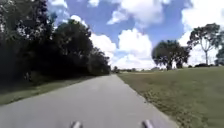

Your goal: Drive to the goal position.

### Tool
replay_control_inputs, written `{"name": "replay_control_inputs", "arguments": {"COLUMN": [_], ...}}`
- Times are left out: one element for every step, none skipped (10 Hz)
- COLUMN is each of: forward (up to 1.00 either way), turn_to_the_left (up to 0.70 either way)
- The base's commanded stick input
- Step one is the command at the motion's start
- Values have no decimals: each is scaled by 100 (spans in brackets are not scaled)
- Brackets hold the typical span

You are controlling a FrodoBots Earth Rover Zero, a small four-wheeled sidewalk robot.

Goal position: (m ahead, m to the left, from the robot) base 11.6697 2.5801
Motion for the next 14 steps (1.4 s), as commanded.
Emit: {"name": "replay_control_inputs", "arguments": {"forward": [70, 70, 70, 70, 70, 70, 70, 70, 70, 70, 70, 70, 70, 70], "turn_to_the_left": [0, 0, 0, 0, 0, 0, 0, 0, 0, 0, 8, 35, 35, 35]}}
